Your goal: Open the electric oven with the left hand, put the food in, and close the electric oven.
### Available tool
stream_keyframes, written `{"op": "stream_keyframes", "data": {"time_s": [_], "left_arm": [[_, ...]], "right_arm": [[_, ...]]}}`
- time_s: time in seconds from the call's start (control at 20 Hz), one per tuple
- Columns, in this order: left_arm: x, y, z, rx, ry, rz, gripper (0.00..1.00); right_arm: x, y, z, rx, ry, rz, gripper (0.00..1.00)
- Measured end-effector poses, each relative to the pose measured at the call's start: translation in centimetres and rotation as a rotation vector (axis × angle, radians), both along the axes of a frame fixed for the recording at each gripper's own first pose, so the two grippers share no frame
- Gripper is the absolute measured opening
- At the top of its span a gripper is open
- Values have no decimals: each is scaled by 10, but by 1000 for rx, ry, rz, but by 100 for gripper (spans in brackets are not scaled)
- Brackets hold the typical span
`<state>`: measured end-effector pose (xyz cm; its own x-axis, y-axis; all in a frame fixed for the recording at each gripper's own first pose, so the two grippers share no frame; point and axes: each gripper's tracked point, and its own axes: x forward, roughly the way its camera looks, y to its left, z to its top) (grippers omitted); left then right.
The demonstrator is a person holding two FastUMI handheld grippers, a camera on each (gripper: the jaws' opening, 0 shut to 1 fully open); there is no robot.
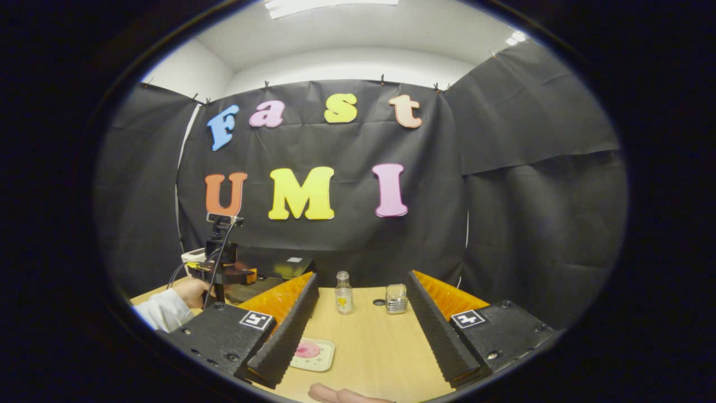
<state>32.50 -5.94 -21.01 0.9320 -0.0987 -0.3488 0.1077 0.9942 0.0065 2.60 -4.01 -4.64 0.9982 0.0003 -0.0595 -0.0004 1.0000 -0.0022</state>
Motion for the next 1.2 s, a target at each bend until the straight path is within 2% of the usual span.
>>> {"op": "stream_keyframes", "data": {"time_s": [0.05, 0.35, 0.5, 1.2], "left_arm": [[3, 1, 1, 11, 1, -1, 99], [6, 1, -1, -1, 62, 2, 98], [3, 3, -1, -10, 42, -12, 98], [-69, 11, -15, -71, 10, -21, 98]], "right_arm": [[0, -2, 2, -1, -4, -4, 96], [-7, -2, 9, -6, -19, 2, 96], [-6, -2, 11, -9, -30, 7, 96], [-17, 0, 4, 13, -20, 2, 96]]}}
